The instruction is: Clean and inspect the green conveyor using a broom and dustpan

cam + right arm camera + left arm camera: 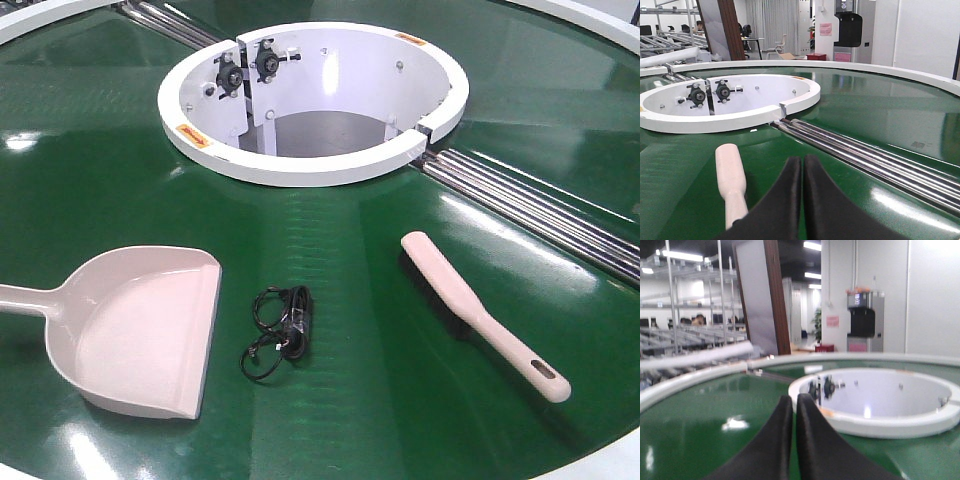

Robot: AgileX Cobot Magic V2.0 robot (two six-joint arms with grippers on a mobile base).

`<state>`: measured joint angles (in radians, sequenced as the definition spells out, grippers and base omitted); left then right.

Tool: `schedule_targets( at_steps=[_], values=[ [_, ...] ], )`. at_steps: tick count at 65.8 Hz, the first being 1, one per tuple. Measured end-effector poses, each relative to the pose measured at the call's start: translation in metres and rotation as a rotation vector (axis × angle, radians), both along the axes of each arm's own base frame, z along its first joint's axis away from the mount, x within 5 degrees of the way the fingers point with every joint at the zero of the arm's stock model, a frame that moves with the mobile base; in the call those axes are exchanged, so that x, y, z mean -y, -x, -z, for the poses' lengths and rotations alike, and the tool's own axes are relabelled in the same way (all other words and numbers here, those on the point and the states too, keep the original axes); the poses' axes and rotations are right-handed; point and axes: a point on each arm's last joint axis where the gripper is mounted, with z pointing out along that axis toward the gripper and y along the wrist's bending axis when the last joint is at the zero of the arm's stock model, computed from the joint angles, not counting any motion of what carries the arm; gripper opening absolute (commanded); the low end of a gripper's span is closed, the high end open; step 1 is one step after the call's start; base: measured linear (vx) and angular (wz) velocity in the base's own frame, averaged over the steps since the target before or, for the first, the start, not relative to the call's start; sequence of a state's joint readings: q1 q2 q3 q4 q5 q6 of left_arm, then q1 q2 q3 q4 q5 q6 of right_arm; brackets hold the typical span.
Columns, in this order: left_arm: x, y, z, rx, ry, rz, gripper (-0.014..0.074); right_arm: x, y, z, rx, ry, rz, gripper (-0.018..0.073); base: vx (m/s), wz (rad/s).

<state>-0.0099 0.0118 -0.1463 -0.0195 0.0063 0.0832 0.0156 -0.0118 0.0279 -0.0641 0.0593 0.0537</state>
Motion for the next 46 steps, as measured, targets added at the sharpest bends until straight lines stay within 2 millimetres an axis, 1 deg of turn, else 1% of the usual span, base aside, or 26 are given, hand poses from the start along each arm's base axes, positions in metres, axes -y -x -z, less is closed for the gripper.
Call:
schedule_targets(
  at_steps=[3, 4, 9, 14, 18, 23, 27, 34, 46],
  values=[
    [0.000, -0.001, -0.014, -0.019, 0.000, 0.001, -0.0006, 0.000, 0.000, 0.000, 0.000, 0.000, 0.000, -0.0008, 0.00, 0.00],
    [0.000, 0.000, -0.021, -0.016, 0.000, 0.001, -0.0006, 0.000, 0.000, 0.000, 0.000, 0.000, 0.000, -0.0008, 0.00, 0.00],
    [0.000, -0.006, -0.043, -0.105, -0.002, 0.003, -0.0006, 0.000, 0.000, 0.000, 0.000, 0.000, 0.000, -0.0008, 0.00, 0.00],
    [0.001, -0.016, -0.058, -0.216, -0.003, 0.005, -0.0006, 0.000, 0.000, 0.000, 0.000, 0.000, 0.000, -0.0008, 0.00, 0.00],
    [0.001, -0.026, -0.065, -0.322, -0.005, 0.007, -0.0006, 0.000, 0.000, 0.000, 0.000, 0.000, 0.000, -0.0008, 0.00, 0.00],
    [0.001, -0.039, -0.066, -0.431, -0.006, 0.008, -0.0006, 0.000, 0.000, 0.000, 0.000, 0.000, 0.000, -0.0008, 0.00, 0.00],
    [0.001, -0.050, -0.061, -0.517, -0.006, 0.009, -0.0006, 0.000, 0.000, 0.000, 0.000, 0.000, 0.000, -0.0008, 0.00, 0.00],
    [0.002, -0.062, -0.049, -0.645, -0.005, 0.011, -0.0006, 0.000, 0.000, 0.000, 0.000, 0.000, 0.000, -0.0008, 0.00, 0.00],
    [0.002, -0.073, -0.040, -0.731, -0.009, 0.011, -0.0006, 0.000, 0.000, 0.000, 0.000, 0.000, 0.000, -0.0008, 0.00, 0.00]
  ],
)
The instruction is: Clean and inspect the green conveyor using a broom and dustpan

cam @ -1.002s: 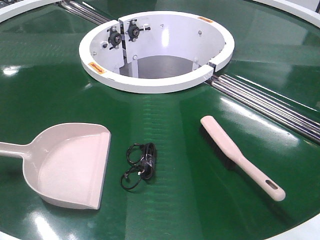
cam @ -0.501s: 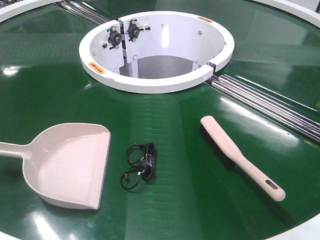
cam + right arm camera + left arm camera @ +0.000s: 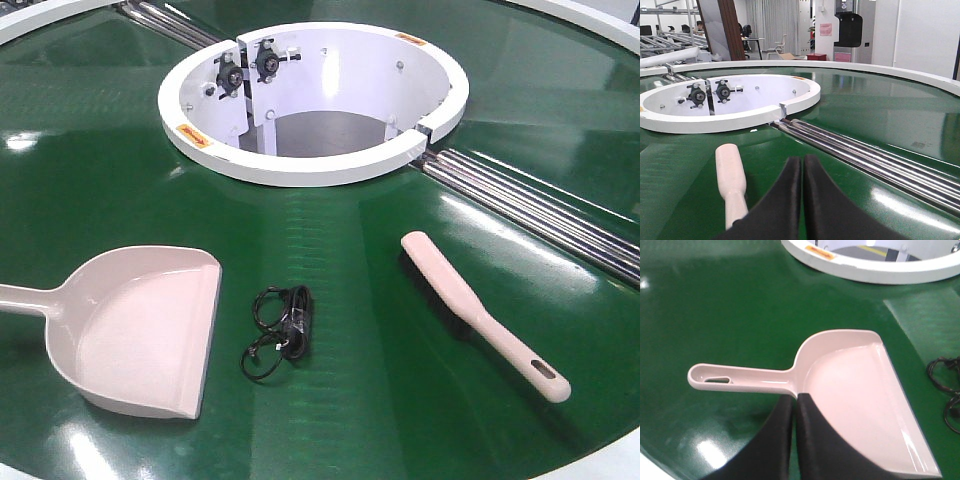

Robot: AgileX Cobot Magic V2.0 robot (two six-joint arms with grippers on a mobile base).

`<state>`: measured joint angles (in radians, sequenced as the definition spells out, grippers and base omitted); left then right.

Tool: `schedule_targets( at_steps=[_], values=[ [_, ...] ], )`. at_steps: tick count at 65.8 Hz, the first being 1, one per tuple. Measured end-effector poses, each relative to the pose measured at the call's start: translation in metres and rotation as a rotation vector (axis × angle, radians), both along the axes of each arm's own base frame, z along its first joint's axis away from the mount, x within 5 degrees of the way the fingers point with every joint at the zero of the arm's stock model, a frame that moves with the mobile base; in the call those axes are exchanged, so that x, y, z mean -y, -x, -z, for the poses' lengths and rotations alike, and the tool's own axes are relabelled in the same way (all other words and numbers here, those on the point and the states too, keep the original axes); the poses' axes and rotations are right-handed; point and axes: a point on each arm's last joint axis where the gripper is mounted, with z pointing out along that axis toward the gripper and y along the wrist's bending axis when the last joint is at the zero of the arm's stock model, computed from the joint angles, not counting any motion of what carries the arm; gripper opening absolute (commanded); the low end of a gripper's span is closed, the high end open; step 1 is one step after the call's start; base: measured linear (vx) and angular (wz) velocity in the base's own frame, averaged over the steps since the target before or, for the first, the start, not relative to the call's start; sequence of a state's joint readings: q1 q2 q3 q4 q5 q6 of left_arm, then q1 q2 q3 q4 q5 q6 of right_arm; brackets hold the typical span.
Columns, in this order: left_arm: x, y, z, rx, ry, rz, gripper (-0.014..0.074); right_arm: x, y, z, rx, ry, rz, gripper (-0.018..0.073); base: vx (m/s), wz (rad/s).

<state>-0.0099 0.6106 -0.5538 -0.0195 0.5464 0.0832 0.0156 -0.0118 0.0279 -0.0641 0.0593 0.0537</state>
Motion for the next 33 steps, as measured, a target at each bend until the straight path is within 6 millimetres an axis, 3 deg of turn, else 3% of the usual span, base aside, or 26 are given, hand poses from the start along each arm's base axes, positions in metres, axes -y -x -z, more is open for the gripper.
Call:
schedule_targets(
  at_steps=[17, 24, 33],
  values=[
    [0.0000, -0.0029, 0.0023, -0.020, 0.000, 0.000, 0.0060, 0.0000, 0.0000, 0.0000, 0.000, 0.000, 0.000, -0.0008, 0.00, 0.00],
    [0.0000, -0.0022, 0.0033, -0.033, -0.002, 0.001, 0.0162, 0.0000, 0.0000, 0.0000, 0.000, 0.000, 0.000, -0.0008, 0.00, 0.00],
    [0.0001, -0.0016, 0.0043, -0.046, -0.016, 0.010, 0.0376, 0.0000, 0.0000, 0.0000, 0.000, 0.000, 0.000, -0.0008, 0.00, 0.00]
  ],
)
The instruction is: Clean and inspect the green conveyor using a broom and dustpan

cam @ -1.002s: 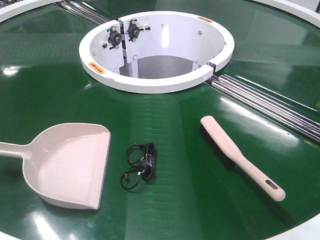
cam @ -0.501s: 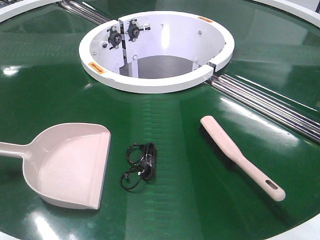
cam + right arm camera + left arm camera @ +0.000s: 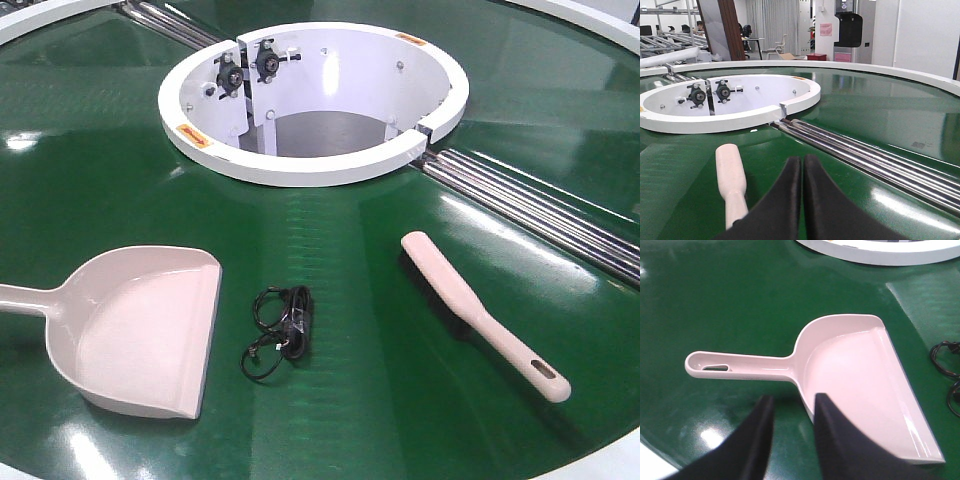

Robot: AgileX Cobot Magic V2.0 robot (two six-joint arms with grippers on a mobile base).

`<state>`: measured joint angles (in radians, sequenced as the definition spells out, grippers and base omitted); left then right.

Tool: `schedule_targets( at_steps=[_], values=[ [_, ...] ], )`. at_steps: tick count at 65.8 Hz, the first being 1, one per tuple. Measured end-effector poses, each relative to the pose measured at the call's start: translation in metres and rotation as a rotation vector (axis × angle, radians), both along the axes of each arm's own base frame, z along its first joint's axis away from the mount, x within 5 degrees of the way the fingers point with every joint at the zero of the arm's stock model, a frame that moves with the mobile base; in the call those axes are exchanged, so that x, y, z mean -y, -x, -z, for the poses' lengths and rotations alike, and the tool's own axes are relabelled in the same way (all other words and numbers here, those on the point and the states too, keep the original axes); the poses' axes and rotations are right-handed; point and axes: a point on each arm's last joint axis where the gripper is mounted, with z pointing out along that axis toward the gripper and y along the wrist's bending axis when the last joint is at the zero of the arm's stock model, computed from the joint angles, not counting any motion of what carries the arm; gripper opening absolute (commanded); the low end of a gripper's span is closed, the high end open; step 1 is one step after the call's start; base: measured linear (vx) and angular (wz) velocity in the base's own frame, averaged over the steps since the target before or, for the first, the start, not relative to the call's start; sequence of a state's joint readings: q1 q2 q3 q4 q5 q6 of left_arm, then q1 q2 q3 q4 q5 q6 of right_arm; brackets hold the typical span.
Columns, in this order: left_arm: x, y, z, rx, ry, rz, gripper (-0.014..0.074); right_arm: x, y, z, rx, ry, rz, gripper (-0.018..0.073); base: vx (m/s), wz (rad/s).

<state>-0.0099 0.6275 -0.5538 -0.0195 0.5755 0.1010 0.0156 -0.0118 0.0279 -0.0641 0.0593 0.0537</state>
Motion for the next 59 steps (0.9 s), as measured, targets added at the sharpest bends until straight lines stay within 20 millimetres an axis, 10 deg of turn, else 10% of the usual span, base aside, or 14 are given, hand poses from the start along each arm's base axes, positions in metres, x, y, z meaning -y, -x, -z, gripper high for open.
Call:
schedule_targets(
  at_steps=[12, 28, 59],
  values=[
    [0.000, 0.000, 0.000, 0.000, -0.004, 0.002, 0.0574, 0.000, 0.000, 0.000, 0.000, 0.000, 0.000, -0.0008, 0.00, 0.00],
    [0.001, 0.002, 0.001, -0.032, 0.014, 0.003, 0.0578, 0.000, 0.000, 0.000, 0.000, 0.000, 0.000, -0.0008, 0.00, 0.00],
    [0.003, -0.070, -0.089, -0.359, -0.294, 0.302, 0.0561, 0.000, 0.000, 0.000, 0.000, 0.000, 0.000, -0.0008, 0.00, 0.00]
  ],
)
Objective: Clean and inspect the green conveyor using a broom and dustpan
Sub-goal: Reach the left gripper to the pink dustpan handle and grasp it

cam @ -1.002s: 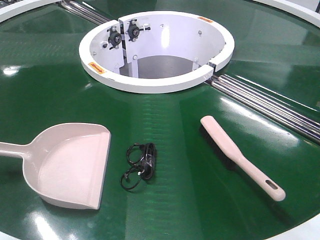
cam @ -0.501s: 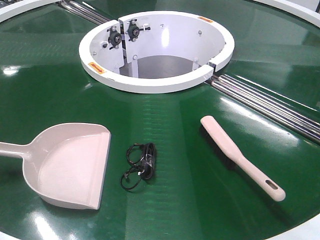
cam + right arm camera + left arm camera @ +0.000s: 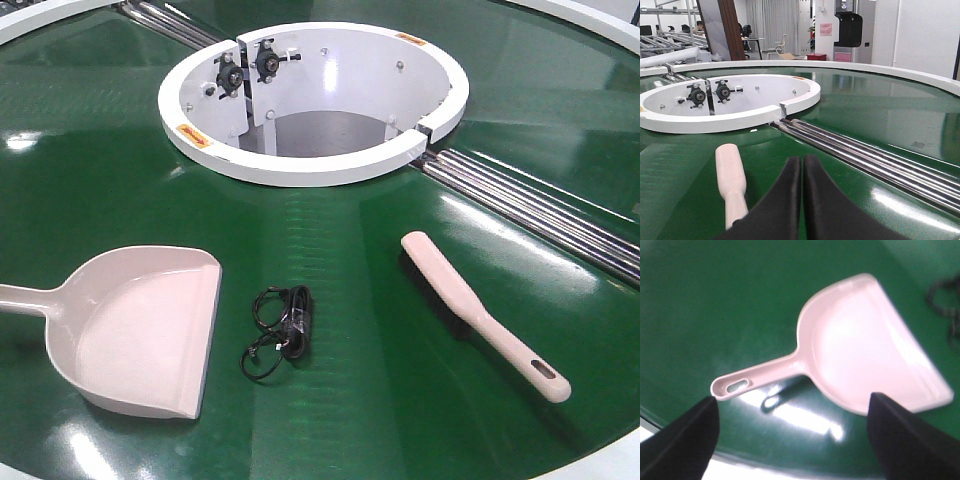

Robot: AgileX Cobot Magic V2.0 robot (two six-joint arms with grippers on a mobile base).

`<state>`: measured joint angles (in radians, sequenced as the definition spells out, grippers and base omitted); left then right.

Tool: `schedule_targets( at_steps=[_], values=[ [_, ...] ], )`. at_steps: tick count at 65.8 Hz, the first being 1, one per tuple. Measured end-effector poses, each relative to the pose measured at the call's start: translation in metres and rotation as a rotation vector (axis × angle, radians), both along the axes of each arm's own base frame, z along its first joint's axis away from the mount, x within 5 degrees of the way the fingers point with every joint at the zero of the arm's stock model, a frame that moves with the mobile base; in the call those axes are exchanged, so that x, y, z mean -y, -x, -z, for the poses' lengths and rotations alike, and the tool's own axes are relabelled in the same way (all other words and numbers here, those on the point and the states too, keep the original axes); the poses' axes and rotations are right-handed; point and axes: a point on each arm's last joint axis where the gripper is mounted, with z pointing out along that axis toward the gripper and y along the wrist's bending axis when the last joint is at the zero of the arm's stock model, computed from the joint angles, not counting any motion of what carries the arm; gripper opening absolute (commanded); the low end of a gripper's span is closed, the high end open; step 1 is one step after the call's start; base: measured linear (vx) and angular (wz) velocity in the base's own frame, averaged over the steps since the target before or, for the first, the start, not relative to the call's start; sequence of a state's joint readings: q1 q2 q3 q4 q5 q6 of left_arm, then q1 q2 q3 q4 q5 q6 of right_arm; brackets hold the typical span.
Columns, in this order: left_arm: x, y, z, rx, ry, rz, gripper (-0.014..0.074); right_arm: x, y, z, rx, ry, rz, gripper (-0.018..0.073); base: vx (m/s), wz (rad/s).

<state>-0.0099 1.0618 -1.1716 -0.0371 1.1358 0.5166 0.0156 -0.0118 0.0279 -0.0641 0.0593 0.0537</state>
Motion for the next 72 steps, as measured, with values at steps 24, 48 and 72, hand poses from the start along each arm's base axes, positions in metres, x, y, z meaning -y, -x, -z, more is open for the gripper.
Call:
schedule_targets(
  at_steps=[24, 48, 72],
  values=[
    [-0.001, -0.084, 0.037, -0.229, -0.225, 0.360, 0.0561, 0.000, 0.000, 0.000, 0.000, 0.000, 0.000, -0.0008, 0.00, 0.00],
    [-0.011, -0.113, 0.081, -0.419, -0.421, 0.612, 0.0559, 0.000, 0.000, 0.000, 0.000, 0.000, 0.000, -0.0008, 0.00, 0.00],
    [-0.012, -0.132, 0.110, -0.486, -0.463, 0.723, 0.0559, 0.000, 0.000, 0.000, 0.000, 0.000, 0.000, -0.0008, 0.00, 0.00]
  ],
)
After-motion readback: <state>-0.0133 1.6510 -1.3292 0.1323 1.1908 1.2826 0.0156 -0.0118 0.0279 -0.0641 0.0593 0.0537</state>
